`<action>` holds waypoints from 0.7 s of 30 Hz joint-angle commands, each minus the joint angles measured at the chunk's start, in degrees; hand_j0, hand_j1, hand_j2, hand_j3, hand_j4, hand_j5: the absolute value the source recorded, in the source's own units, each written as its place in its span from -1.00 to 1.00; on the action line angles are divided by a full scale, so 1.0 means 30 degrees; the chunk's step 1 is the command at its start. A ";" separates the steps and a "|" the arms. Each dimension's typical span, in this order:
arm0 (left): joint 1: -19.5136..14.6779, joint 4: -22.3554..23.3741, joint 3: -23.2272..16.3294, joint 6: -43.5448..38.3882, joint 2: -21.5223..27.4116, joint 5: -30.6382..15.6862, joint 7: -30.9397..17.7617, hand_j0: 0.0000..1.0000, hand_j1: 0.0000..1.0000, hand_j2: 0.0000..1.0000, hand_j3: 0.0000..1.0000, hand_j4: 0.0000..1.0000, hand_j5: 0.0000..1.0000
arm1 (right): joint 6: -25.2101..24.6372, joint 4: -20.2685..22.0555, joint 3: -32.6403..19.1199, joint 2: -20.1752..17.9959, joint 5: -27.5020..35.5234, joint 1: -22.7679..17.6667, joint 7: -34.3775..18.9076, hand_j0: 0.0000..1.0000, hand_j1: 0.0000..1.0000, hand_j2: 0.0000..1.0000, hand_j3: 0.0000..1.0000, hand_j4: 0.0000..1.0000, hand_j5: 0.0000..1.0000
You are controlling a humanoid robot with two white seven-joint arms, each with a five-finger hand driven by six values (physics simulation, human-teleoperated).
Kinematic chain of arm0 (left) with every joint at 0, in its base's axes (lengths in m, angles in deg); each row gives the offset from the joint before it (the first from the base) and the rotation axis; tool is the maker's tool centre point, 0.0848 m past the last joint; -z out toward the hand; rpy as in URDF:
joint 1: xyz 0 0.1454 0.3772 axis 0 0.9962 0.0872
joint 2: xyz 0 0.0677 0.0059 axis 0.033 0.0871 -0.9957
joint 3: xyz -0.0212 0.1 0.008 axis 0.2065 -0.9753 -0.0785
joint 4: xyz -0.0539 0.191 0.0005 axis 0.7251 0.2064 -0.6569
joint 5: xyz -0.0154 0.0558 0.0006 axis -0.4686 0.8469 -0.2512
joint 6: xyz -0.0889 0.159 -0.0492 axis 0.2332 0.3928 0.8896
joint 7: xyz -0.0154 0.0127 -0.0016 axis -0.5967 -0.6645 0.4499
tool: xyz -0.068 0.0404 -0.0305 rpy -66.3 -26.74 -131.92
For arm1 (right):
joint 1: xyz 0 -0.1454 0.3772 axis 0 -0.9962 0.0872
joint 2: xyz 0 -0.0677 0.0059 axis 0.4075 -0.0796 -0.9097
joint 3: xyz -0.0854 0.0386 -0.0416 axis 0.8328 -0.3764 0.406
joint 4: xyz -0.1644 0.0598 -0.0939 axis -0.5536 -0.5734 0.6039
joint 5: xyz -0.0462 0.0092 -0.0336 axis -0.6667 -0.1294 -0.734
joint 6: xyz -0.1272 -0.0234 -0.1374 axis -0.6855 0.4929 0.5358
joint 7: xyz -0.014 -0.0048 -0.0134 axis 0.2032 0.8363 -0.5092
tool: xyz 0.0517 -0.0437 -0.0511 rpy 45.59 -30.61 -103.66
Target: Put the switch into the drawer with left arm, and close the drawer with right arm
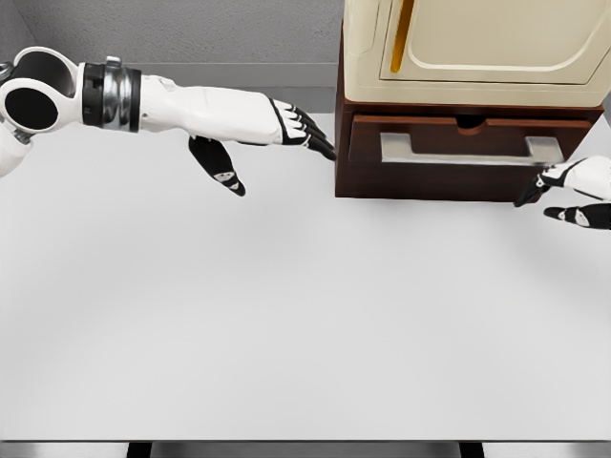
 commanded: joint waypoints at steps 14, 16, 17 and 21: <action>0.0000 0.0712 0.0021 -0.0052 0.0005 -0.0118 0.0014 1.00 1.00 1.00 1.00 1.00 1.00 | -0.0045 -0.1654 0.1017 0.0419 0.0070 0.1377 0.0017 0.15 0.15 0.15 0.15 0.15 0.15; 0.0000 0.0683 0.0021 -0.0052 0.0005 -0.0118 0.0014 1.00 1.00 1.00 1.00 1.00 1.00 | -0.0045 -0.1829 0.0958 0.0419 0.0099 0.1406 0.0017 0.16 0.16 0.16 0.16 0.16 0.16; 0.0000 0.0712 0.0021 -0.0052 0.0005 -0.0118 0.0014 1.00 1.00 1.00 1.00 1.00 1.00 | -0.0045 -0.1889 0.0929 0.0419 0.0099 0.1435 0.0017 0.16 0.16 0.16 0.16 0.16 0.16; 0.0000 0.0741 0.0021 -0.0052 0.0034 -0.0147 0.0014 1.00 1.00 1.00 1.00 1.00 1.00 | -0.0045 -0.1859 0.0929 0.0332 0.0099 0.1494 0.0017 0.19 0.19 0.19 0.19 0.19 0.19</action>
